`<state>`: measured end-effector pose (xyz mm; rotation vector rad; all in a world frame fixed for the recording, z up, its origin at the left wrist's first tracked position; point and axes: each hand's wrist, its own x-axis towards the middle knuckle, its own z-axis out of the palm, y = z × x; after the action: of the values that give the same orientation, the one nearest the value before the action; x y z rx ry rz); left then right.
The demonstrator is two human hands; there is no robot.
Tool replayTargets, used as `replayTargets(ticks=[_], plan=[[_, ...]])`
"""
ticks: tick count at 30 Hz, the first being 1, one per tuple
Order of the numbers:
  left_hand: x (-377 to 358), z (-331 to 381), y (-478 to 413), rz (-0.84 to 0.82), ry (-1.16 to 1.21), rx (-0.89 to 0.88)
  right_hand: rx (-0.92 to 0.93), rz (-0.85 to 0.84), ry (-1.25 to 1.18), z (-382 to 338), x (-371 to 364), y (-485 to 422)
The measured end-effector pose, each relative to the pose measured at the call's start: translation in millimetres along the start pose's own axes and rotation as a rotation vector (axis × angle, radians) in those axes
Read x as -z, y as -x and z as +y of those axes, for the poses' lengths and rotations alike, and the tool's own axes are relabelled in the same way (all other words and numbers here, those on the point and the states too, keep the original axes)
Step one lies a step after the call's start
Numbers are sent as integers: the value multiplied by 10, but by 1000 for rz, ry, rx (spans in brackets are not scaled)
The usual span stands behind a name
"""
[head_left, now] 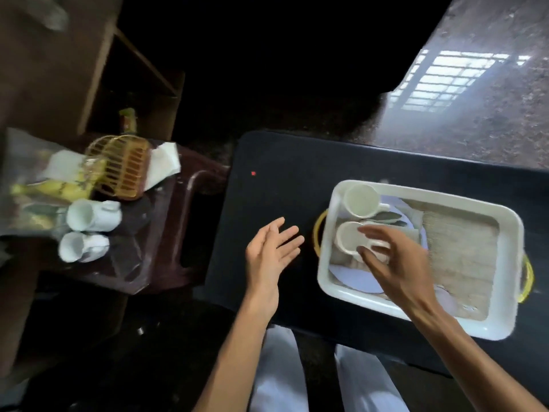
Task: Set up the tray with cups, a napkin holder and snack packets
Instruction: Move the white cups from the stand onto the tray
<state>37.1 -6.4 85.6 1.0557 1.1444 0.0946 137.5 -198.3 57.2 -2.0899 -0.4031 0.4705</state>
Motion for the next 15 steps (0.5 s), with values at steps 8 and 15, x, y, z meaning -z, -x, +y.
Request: replayTargets(ticks=[8, 15], plan=[[1463, 420, 207, 287, 98, -150, 72, -238, -68, -966, -929, -151], [2821, 501, 32, 686, 198, -240, 200, -442, -41, -1719, -2186, -245]])
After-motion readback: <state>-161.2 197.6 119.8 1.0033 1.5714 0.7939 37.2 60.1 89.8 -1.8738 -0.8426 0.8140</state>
